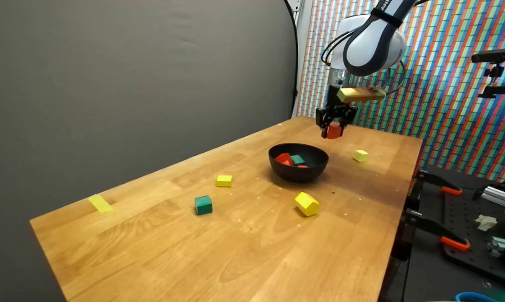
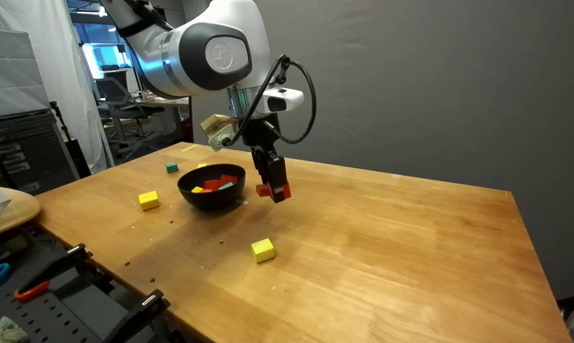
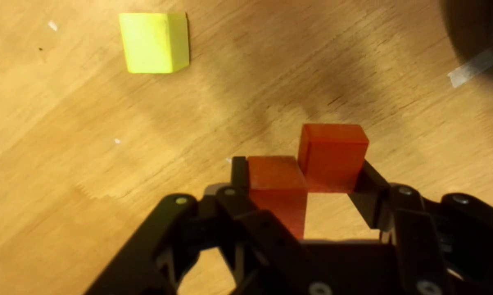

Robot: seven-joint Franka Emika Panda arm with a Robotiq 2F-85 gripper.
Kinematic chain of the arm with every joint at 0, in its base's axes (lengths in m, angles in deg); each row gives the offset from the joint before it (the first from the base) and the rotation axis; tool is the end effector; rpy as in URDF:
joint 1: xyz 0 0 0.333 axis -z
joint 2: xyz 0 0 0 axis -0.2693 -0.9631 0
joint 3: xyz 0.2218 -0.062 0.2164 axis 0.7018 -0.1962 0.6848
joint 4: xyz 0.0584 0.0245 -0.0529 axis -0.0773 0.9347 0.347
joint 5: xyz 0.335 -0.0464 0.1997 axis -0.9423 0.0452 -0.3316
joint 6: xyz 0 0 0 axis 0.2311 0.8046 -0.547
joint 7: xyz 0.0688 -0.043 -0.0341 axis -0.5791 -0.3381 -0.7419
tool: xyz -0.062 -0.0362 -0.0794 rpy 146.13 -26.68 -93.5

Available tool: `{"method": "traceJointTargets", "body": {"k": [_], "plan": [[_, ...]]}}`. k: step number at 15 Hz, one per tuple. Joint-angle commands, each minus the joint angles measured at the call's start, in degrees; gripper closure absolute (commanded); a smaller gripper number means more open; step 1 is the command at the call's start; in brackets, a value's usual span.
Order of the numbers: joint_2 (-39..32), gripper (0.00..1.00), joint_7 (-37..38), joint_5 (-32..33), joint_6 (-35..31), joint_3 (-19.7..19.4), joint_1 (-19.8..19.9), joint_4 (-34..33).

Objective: Remove the objects from the bowl and place them on the table one by one

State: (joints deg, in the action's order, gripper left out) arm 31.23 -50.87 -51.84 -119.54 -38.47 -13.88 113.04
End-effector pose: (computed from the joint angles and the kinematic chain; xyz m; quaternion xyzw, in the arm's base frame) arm 0.4875 -0.1006 0.2039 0.9573 -0.2841 0.0394 0.0364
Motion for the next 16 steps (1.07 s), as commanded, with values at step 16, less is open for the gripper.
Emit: {"method": "traceJointTargets", "body": {"k": [16], "plan": [[4.3, 0.00, -4.5, -6.8, 0.0, 6.1, -3.3, -0.2]]}}
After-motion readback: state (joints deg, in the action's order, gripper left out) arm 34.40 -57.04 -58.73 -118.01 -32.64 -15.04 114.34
